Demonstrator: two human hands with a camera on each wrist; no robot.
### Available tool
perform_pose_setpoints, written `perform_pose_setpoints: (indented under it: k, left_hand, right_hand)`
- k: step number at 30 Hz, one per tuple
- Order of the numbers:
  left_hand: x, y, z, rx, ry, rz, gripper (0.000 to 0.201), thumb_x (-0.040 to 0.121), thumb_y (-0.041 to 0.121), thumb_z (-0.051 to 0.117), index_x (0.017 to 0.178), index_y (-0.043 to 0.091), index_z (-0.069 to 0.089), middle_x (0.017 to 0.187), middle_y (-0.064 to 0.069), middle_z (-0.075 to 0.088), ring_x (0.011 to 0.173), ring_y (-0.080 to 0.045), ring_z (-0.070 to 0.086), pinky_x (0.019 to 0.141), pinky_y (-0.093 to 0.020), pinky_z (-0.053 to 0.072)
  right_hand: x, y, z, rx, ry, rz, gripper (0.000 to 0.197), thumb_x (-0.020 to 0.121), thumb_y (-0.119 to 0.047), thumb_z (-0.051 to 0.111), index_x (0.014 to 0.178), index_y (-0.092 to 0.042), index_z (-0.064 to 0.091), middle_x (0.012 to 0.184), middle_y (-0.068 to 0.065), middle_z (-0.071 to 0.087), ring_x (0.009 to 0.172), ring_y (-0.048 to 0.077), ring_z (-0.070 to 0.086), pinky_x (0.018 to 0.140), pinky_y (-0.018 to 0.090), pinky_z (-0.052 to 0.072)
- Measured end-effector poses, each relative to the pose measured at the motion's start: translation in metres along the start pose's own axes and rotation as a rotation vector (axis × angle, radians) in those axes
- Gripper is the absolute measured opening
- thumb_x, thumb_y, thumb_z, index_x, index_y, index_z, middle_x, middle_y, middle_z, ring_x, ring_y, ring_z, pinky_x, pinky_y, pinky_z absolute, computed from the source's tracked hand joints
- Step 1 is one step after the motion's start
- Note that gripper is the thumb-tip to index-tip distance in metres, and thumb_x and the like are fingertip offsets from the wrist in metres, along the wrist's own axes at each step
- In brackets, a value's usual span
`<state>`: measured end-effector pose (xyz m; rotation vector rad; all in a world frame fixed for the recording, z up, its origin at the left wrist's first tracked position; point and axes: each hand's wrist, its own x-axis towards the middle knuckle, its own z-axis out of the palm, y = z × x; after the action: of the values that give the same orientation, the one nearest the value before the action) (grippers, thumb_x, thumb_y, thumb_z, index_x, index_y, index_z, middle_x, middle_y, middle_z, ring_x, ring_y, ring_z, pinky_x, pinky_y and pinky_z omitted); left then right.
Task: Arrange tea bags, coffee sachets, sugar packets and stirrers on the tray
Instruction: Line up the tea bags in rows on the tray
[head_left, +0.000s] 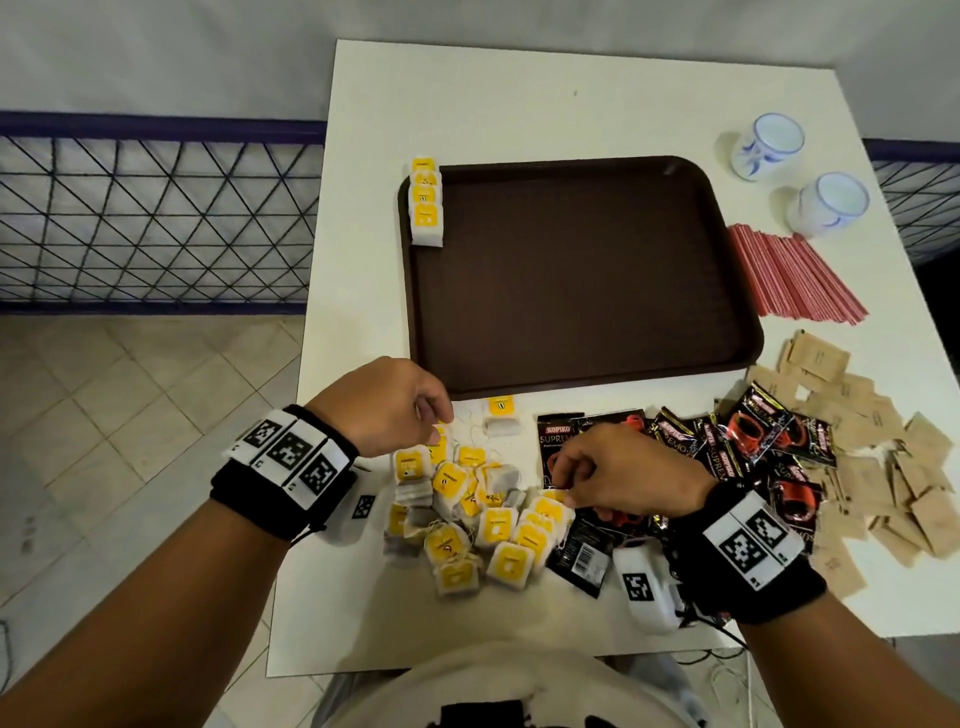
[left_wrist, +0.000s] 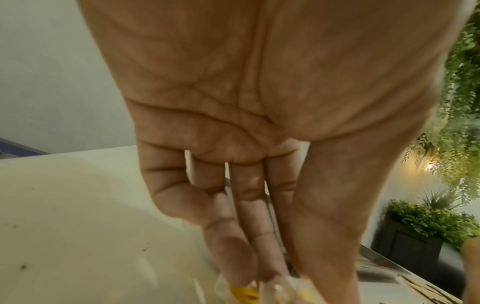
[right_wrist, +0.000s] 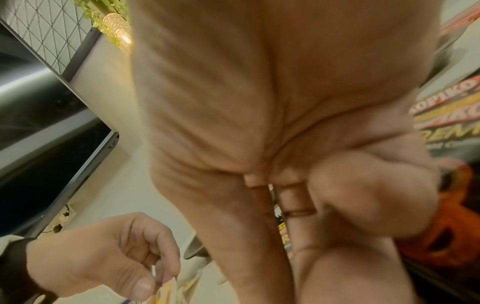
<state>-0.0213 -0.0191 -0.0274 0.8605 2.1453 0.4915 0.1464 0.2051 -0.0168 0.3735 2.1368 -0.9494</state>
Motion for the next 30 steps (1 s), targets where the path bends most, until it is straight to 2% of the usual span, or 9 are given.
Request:
perform_pose_setpoints:
  k: [2,6,12,17,19,21,23,26,30]
  left_hand:
    - [-0.001,-0.001,0.001,-0.025,-0.001,-0.001,0.023,0.075,0.016,0.08,0.082,0.036,0.071,0.077,0.016,0.067,0.075,0.002,0.063,0.072,-0.025,0.053]
    - [0.0,-0.002,0.003,-0.054,0.004,-0.003,0.023,0.078,0.009,0.073,0.084,0.03,0.074,0.074,0.012,0.07,0.072,0.001,0.065,0.075,-0.031,0.058]
    - [0.001,-0.002,0.002,-0.072,-0.007,0.007,0.017,0.08,0.012,0.075,0.085,0.028,0.076,0.074,0.01,0.071,0.073,-0.001,0.065,0.073,-0.024,0.055]
    - [0.002,-0.001,-0.002,-0.1,-0.017,0.012,0.01,0.082,0.02,0.077,0.088,0.027,0.076,0.08,0.01,0.072,0.076,-0.001,0.065,0.073,-0.022,0.054]
    - [0.002,0.0,-0.004,-0.1,-0.004,0.026,0.008,0.082,0.02,0.076,0.086,0.027,0.076,0.079,0.011,0.071,0.074,0.002,0.064,0.07,-0.02,0.051]
    - [0.003,0.002,-0.006,-0.095,0.018,0.052,0.006,0.083,0.021,0.075,0.085,0.027,0.076,0.078,0.012,0.07,0.072,0.003,0.062,0.067,-0.015,0.046]
    - [0.003,0.005,-0.009,-0.093,0.035,0.075,0.004,0.084,0.023,0.073,0.085,0.028,0.075,0.079,0.013,0.07,0.074,0.004,0.061,0.066,-0.012,0.042]
    - [0.004,0.008,-0.013,-0.123,0.035,0.097,0.006,0.085,0.024,0.073,0.083,0.029,0.073,0.08,0.013,0.07,0.075,0.004,0.062,0.067,-0.013,0.043]
    - [0.007,0.011,-0.017,-0.193,0.018,0.109,0.008,0.089,0.019,0.068,0.085,0.025,0.067,0.075,0.006,0.072,0.067,-0.005,0.067,0.07,-0.025,0.053]
  right_hand:
    - [0.0,0.0,0.002,-0.022,0.011,0.004,0.008,0.084,-0.014,0.073,0.091,-0.018,0.072,0.058,-0.008,0.067,0.05,0.008,0.063,0.045,0.018,0.045]
    - [0.003,0.002,0.003,-0.049,0.013,0.003,0.005,0.083,-0.017,0.076,0.085,-0.019,0.072,0.074,0.002,0.073,0.052,0.01,0.066,0.056,0.031,0.056]
    - [0.004,0.0,0.003,-0.079,-0.013,0.032,0.004,0.086,-0.02,0.074,0.089,-0.021,0.072,0.078,0.004,0.074,0.05,0.008,0.064,0.053,0.027,0.054]
    - [0.004,-0.009,0.001,-0.13,-0.031,0.019,0.003,0.086,-0.017,0.073,0.088,-0.014,0.074,0.071,-0.007,0.068,0.046,-0.006,0.057,0.042,0.008,0.038]
    - [0.003,-0.009,0.0,-0.12,-0.029,0.011,0.004,0.086,-0.018,0.074,0.084,-0.016,0.072,0.071,-0.004,0.069,0.048,-0.001,0.059,0.045,0.014,0.043]
    - [0.002,-0.008,-0.002,-0.103,-0.024,0.004,0.007,0.084,-0.021,0.075,0.08,-0.02,0.071,0.074,0.001,0.072,0.054,0.009,0.063,0.053,0.028,0.053]
    - [0.0,-0.007,-0.005,-0.084,-0.032,-0.009,0.009,0.083,-0.023,0.077,0.078,-0.022,0.07,0.075,0.004,0.072,0.054,0.01,0.062,0.056,0.032,0.054]
    - [-0.003,-0.01,-0.013,-0.029,-0.04,-0.047,0.01,0.082,-0.021,0.078,0.078,-0.022,0.069,0.07,-0.002,0.071,0.052,0.007,0.06,0.054,0.03,0.049]
    - [-0.01,-0.013,-0.02,0.031,0.005,-0.071,0.007,0.082,-0.018,0.077,0.08,-0.018,0.07,0.068,-0.003,0.07,0.053,0.008,0.063,0.052,0.022,0.048]
